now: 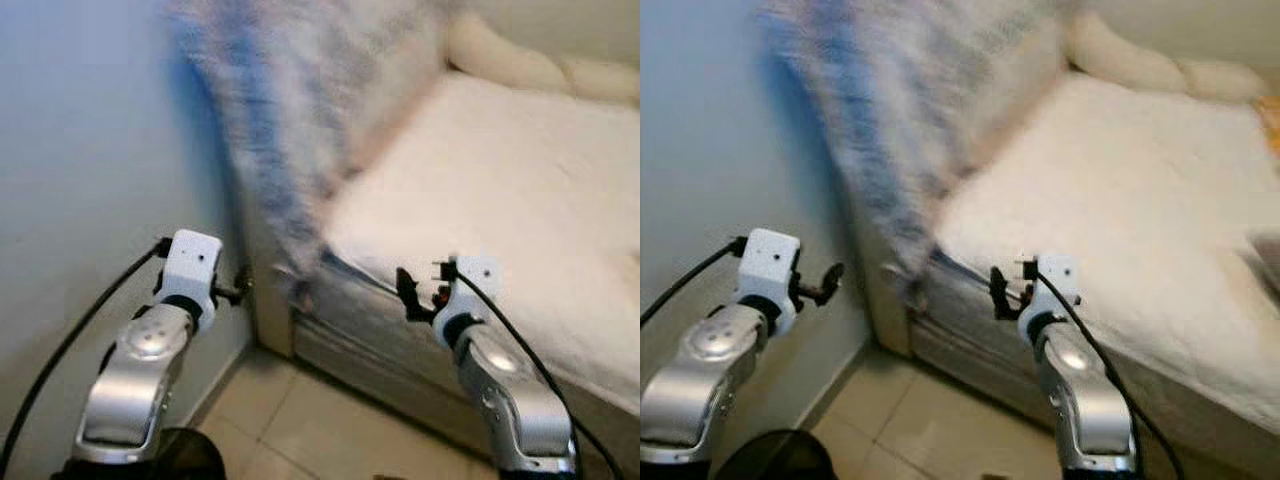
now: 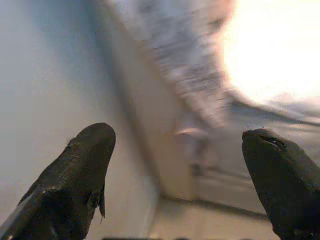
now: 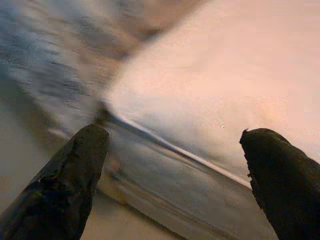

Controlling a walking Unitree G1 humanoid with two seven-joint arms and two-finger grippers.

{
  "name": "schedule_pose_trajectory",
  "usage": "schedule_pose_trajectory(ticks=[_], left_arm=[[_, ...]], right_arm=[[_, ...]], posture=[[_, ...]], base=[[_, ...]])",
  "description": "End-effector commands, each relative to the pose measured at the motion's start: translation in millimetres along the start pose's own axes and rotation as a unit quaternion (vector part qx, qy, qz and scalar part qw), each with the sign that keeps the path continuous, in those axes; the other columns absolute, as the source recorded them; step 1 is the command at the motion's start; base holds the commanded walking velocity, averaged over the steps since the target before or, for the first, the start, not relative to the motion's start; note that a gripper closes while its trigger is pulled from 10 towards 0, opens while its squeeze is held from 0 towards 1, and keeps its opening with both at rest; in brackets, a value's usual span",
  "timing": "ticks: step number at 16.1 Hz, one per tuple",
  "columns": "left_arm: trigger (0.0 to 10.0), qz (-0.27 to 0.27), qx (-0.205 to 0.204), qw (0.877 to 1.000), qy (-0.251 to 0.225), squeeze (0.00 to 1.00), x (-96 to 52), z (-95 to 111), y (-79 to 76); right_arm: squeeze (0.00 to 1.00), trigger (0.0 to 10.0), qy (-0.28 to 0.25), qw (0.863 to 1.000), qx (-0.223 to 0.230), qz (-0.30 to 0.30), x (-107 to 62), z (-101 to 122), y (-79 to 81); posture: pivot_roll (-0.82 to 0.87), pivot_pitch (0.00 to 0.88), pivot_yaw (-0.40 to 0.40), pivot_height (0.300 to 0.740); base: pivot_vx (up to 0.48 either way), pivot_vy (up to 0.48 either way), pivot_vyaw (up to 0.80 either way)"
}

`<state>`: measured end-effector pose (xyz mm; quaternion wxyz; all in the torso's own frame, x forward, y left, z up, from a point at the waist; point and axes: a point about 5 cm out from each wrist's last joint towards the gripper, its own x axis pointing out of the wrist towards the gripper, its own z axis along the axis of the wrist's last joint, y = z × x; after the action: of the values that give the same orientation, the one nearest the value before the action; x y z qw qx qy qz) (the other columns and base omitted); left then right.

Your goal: Clean up the room

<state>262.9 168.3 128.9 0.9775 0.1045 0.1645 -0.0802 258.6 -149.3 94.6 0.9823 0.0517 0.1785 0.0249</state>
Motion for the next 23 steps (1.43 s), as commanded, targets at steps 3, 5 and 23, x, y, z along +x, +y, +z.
schedule_pose_trajectory(ticks=[3,5,23], left_arm=[[10.0,0.004,0.017,1.0,-0.008,0.0,0.7,2.5,3.2],[10.0,0.001,0.022,1.0,-0.017,0.0,0.7,4.9,1.6],[10.0,-0.009,0.027,1.0,-0.009,0.0,1.5,3.0,-1.1]], right_arm=[[1.0,10.0,-0.003,1.0,0.001,-0.003,1.4,1.7,-1.6],[1.0,10.0,-0.004,1.0,0.001,-0.003,1.6,1.1,-2.1],[0.0,10.0,-0.001,1.0,-0.012,-0.003,2.1,5.1,-2.1]], posture=[[-0.09,0.0,-0.013,0.74],[-0.09,0.0,-0.013,0.74],[-0.09,0.0,-0.008,0.74]], base=[[0.0,0.0,-0.77],[0.0,0.0,-0.76],[0.0,-0.291,0.0]])
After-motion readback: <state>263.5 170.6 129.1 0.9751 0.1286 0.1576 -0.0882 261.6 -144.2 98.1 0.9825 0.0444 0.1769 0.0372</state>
